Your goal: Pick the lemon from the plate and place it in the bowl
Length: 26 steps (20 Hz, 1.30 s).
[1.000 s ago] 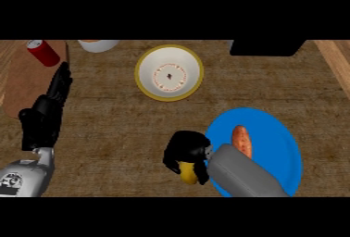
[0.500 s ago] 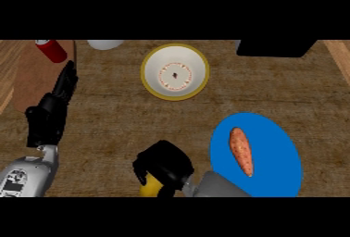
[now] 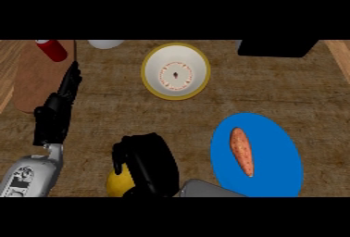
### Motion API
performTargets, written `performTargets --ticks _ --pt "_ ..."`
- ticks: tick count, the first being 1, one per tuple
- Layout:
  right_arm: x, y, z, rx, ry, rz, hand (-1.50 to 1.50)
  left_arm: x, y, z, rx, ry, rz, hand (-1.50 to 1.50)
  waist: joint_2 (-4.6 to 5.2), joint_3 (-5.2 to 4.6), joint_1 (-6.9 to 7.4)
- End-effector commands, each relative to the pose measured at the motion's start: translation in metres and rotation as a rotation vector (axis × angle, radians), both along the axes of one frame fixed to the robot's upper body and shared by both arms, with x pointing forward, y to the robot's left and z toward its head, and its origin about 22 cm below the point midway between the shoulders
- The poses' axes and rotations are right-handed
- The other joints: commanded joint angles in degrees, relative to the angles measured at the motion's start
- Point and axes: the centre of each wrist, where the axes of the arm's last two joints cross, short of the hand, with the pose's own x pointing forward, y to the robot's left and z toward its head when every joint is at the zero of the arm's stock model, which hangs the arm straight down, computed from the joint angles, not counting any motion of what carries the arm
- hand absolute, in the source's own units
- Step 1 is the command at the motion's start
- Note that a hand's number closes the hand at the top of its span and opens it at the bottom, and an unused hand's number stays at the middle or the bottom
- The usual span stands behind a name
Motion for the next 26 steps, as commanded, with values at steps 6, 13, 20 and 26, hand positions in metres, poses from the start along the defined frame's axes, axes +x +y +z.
performTargets --ticks 6,13,20,26 --pt "0.055 0.026 0.046 0.147 -0.038 -0.256 1.5 0.001 -0.01 0.006 -0.015 -0.01 -0.028 0.0 0.81 0.06 1.05" --pt "0.105 0.015 0.032 0.222 -0.115 -0.362 1.5 -0.005 -0.004 0.006 -0.003 -0.027 -0.015 0.0 1.04 0.11 0.72" --pt "0.171 -0.023 0.013 0.087 -0.233 -0.449 1.5 0.003 0.002 0.02 -0.006 -0.043 -0.005 0.0 1.4 0.12 0.44" --pt "0.21 -0.063 0.013 -0.094 -0.326 -0.543 1.5 0.002 -0.011 0.008 0.001 -0.033 -0.02 0.0 1.9 0.11 0.96"
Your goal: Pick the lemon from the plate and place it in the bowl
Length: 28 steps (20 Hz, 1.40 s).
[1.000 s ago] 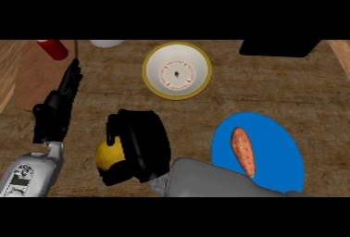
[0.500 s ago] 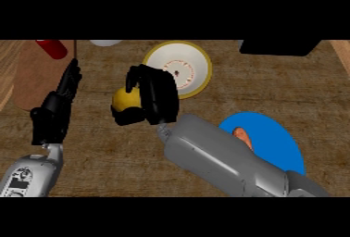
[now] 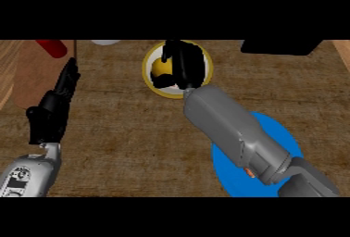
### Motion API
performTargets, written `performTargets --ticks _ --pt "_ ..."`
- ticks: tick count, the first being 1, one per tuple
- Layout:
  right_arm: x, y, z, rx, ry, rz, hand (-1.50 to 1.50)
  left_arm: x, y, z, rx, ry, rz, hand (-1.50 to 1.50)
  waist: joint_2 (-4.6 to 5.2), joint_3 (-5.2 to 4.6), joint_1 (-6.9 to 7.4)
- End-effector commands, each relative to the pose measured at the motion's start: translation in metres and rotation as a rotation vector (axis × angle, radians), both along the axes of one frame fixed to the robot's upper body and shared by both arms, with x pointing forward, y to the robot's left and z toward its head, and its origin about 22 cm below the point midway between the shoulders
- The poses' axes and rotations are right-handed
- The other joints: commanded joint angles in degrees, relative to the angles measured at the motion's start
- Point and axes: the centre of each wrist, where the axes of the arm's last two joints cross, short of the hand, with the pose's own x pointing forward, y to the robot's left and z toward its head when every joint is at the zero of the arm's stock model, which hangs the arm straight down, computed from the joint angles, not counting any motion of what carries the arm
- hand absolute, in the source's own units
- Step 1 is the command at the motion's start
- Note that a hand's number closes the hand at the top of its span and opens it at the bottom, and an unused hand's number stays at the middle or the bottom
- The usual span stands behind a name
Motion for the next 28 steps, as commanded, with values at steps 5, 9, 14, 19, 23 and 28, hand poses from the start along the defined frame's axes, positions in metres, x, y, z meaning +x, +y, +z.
performTargets --ticks 5,9,14,19,23,28 --pt "0.03 -0.055 -0.025 -0.114 -0.031 -0.136 1.5 0.007 -0.009 0.007 0.004 -0.017 -0.024 0.0 1.16 0.06 1.72" --pt "0.029 -0.052 -0.027 0.039 0.099 -0.143 1.5 0.007 -0.013 0.014 -0.003 -0.038 -0.05 0.0 1.56 0.14 2.82" --pt "0.033 -0.06 -0.022 0.134 0.155 -0.035 -1.5 0.015 -0.016 0.018 -0.01 -0.038 -0.041 0.0 2.18 0.24 3.02" --pt "0.033 -0.07 -0.027 0.243 0.117 0.052 -1.5 0.008 -0.013 0.012 -0.012 -0.017 -0.064 0.0 1.7 0.23 3.15" --pt "0.038 -0.099 -0.033 0.311 0.07 0.038 -1.5 0.005 -0.021 0.009 -0.001 -0.026 -0.049 0.0 1.53 0.25 2.73" --pt "0.043 -0.119 -0.03 0.455 0.086 0.08 -1.5 0.011 -0.01 0.008 0.01 -0.031 -0.016 0.0 0.92 0.17 1.16"
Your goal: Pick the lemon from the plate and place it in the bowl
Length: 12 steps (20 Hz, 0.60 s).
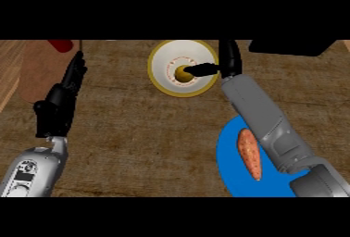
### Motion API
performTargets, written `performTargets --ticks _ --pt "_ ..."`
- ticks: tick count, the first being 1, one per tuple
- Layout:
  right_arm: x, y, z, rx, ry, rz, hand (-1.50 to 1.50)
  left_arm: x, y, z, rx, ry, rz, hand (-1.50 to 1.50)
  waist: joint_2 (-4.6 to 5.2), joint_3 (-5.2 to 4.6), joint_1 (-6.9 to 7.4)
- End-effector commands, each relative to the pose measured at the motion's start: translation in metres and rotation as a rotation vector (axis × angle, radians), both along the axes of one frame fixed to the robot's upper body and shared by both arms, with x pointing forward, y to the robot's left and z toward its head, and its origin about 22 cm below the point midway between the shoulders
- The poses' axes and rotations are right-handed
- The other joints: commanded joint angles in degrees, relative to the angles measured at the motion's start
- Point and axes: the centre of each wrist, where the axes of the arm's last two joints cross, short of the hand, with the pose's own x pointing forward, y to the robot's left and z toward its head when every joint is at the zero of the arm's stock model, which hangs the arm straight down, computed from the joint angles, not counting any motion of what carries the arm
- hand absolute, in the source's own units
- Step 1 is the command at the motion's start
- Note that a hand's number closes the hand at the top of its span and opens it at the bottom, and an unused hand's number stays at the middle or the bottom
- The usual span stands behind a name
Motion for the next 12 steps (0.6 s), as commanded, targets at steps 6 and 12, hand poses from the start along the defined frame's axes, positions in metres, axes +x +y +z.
performTargets --ticks 6,12 --pt "0.0 -0.072 -0.017 0.202 -0.016 0.092 -1.5 -0.009 0.007 -0.005 0.007 0.023 0.043 0.0 -1.44 -0.05 -2.55" --pt "-0.01 -0.094 -0.039 0.254 0.022 0.22 -1.5 -0.023 0.023 -0.012 0.005 0.029 0.057 0.0 -1.9 -0.1 -3.44"
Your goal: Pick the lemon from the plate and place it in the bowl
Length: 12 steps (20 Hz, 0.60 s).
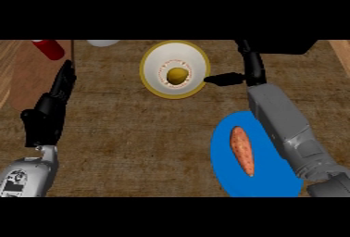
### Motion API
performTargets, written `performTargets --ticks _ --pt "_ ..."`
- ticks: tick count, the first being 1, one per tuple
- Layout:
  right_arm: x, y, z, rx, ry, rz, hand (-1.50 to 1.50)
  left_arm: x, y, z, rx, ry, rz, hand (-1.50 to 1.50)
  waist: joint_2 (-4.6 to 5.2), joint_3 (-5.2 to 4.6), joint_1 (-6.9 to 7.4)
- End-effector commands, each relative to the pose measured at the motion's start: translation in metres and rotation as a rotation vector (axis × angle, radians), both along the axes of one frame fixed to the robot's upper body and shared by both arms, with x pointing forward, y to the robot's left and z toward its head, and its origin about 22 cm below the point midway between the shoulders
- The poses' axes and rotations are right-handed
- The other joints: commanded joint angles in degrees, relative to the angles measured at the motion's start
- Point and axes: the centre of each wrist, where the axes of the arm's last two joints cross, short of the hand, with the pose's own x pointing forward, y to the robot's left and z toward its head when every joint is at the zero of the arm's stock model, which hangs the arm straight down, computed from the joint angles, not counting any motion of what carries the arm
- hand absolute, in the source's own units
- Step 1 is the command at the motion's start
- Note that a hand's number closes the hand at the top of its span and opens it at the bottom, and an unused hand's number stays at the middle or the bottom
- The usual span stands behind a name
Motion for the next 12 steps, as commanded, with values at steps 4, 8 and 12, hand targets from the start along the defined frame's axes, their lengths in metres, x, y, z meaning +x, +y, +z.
performTargets --ticks 4,8,12 --pt "-0.022 -0.029 -0.039 0.034 0.009 0.117 -1.5 0.003 -0.006 0.0 0.003 0.013 0.017 0.0 -0.42 -0.03 -1.22" --pt "-0.027 -0.053 -0.043 0.043 -0.011 0.123 -1.5 0.002 -0.005 0.003 0.003 0.002 0.017 0.0 -0.32 -0.01 -0.94" --pt "-0.037 -0.044 -0.056 0.023 -0.012 0.153 -1.5 -0.005 0.0 -0.007 0.01 0.007 0.019 0.0 -0.66 -0.05 -1.62"
